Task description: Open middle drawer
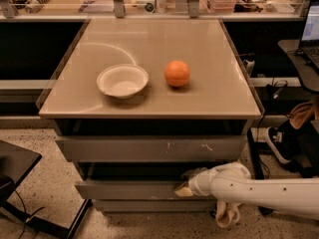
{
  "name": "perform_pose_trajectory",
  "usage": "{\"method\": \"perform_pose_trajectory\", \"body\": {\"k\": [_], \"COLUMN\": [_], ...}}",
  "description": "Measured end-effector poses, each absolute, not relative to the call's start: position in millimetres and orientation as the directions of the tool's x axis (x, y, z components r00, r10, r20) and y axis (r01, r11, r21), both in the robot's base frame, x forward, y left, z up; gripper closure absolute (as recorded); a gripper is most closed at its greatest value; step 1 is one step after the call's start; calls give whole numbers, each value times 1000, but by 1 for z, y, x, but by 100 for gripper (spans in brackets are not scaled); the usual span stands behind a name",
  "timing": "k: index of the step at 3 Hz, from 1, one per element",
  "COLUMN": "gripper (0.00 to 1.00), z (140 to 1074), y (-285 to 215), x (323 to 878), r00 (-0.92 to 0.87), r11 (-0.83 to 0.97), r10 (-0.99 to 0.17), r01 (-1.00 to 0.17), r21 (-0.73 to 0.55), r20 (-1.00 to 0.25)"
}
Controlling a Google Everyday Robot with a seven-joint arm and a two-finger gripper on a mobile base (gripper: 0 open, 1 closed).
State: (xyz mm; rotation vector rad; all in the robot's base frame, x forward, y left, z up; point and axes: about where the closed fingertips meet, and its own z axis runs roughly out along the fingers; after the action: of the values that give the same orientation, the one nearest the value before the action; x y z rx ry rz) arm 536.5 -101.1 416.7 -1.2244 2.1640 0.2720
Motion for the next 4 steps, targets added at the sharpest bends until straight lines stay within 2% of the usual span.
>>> {"method": "perform_pose_trajectory", "body": {"k": [4], "gripper": [100], "z": [415], "y": [-107], "x": [517], "r00": [-354], "r11": [523], "r10": [-716], "r01": [-843], "r21": [-126], "r20": [-601]}}
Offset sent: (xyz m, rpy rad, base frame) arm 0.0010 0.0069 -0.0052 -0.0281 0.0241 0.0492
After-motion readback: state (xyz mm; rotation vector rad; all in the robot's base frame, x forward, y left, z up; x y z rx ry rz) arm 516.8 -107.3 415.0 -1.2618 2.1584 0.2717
